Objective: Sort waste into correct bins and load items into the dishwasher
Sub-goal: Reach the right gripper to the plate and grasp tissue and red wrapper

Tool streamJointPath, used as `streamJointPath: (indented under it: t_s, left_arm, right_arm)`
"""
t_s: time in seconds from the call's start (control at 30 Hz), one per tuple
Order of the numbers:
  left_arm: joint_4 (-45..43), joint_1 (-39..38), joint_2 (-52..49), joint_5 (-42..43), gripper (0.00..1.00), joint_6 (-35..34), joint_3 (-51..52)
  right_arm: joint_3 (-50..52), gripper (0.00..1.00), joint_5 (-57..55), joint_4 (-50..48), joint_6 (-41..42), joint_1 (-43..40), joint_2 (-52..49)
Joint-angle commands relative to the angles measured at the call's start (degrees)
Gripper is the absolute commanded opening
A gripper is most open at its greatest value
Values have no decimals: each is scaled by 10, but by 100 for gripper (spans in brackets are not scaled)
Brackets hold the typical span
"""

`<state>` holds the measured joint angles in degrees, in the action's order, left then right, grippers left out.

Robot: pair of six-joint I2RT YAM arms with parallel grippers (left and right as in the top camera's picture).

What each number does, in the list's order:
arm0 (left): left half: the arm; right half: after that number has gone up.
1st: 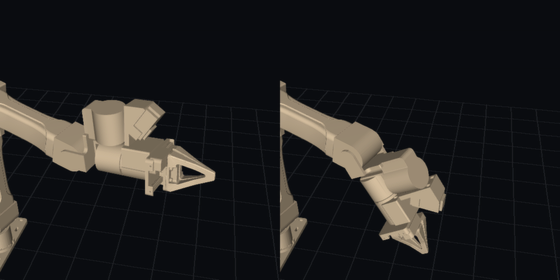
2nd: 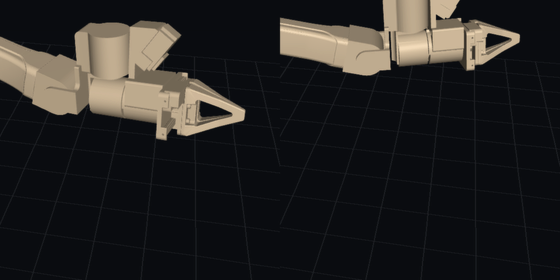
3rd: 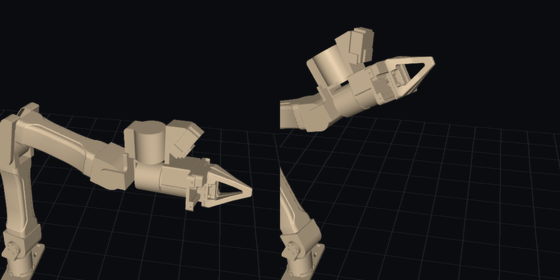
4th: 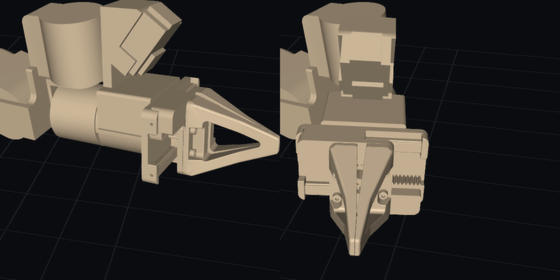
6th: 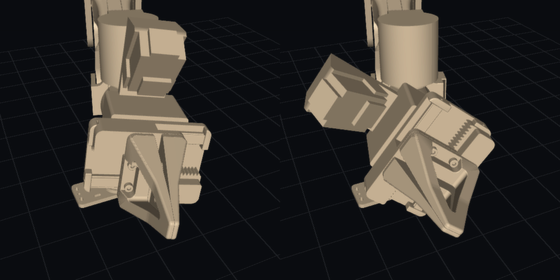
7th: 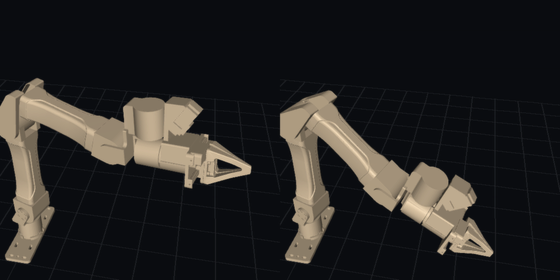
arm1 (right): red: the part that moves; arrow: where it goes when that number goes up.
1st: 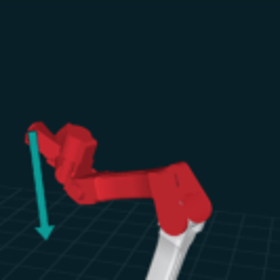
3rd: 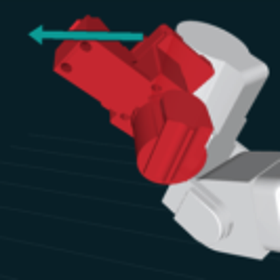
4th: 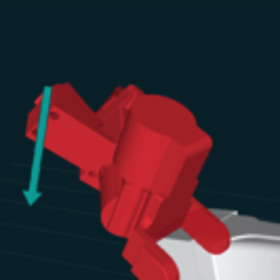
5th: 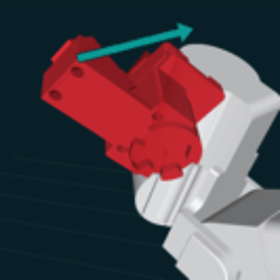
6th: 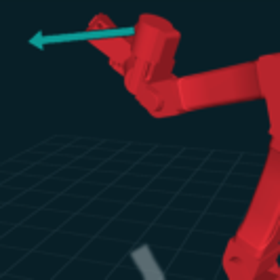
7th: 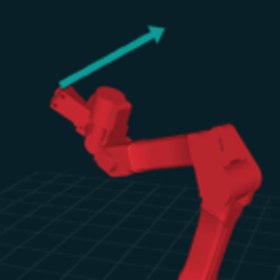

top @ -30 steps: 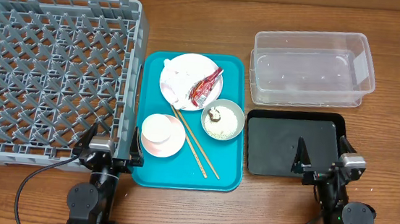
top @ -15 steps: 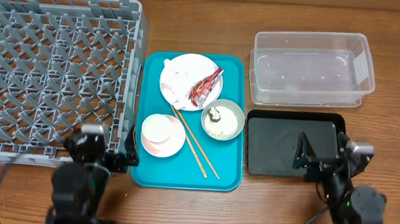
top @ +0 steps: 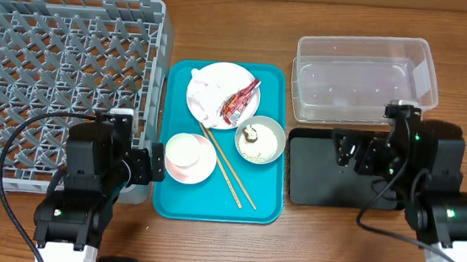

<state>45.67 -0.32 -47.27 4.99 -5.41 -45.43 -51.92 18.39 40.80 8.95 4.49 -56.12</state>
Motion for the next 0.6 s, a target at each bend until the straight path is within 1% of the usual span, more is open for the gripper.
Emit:
streamJointPath:
  t_s: [0.0,0.1,0.23,0.33,0.37,0.43,0.5,0.53,0.57]
  left_arm:
    - [4,-2,1,23,100,11,-17]
    - [21,-2,-5,23,100,12,-25]
    - [83,28,-58,21,100,37,-97]
    - [154,78,-121,30,100,42,-171]
    - [169,90,-136,36,100,42,-187]
    - [198,118,-171,45,100,42,-219]
    - [202,127,-183,53,100,42,-225]
    - [200,127,-185,54,100,42,-225]
    - [199,127,-185,54,100,42,-225]
  right_arm:
    - [-25,100,88,-29,-3,0,-21]
    - [-31,100,81,-29,2,0,-34]
    - [-119,100,55,31,5,22,-97]
    - [-226,100,9,87,5,74,-181]
    - [-249,100,0,94,5,86,-201]
    - [-326,100,-19,110,5,132,-275]
    - [-378,100,-31,108,5,166,-329]
    - [-422,100,-60,106,5,198,-379]
    - [-443,100,-83,99,5,215,-408]
